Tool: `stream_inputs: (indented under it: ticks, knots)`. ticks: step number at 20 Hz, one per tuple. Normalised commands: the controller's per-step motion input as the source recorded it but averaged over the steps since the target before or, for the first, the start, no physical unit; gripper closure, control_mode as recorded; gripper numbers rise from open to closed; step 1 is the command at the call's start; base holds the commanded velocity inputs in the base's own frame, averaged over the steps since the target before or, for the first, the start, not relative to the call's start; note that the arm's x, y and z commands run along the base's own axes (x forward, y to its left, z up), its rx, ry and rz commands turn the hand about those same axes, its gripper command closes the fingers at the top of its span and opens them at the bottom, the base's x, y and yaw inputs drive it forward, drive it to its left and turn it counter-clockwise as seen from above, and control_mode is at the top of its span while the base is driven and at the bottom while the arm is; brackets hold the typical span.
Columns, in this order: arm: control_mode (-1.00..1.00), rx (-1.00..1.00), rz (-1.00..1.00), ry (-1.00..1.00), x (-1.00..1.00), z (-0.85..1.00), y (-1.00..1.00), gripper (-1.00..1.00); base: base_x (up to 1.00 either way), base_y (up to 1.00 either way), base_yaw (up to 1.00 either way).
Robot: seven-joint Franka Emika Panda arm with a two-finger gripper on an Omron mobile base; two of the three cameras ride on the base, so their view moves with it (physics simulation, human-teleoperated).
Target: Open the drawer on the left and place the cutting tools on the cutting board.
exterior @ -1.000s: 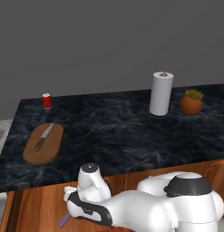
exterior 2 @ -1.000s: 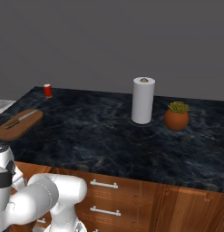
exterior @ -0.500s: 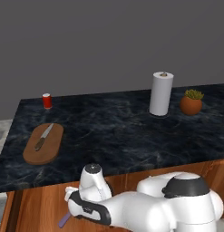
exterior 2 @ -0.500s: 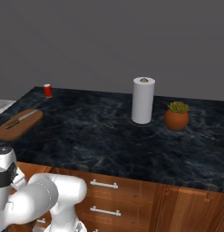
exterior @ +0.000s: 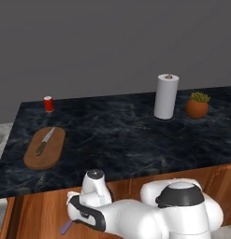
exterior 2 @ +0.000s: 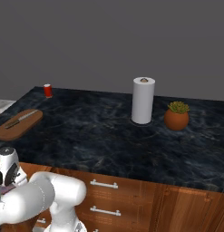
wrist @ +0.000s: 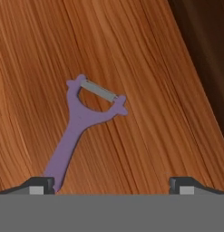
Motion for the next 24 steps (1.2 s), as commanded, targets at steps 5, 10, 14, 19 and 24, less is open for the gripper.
stream_inputs:
  ticks: [5,10,14,19,24]
  knots:
    - [-1.00,0.00,0.00,0.00,0.14,0.00,0.19,-1.00,0.00,0.00,0.00]
    - [-1.00,0.00,0.00,0.00,0.02,-0.02,0.22,-1.00,0.00,0.00,0.00]
    - [-1.00,0.00,0.00,0.00,0.00,-0.12,0.06,-1.00,0.00,0.00,0.00]
    - [-1.00,0.04,0.05,0.00,0.00,-0.36,0.00,-1.00,0.00,0.00,0.00]
    - [-1.00,0.03,0.03,0.01,0.00,-0.11,0.03,-1.00,0.00,0.00,0.00]
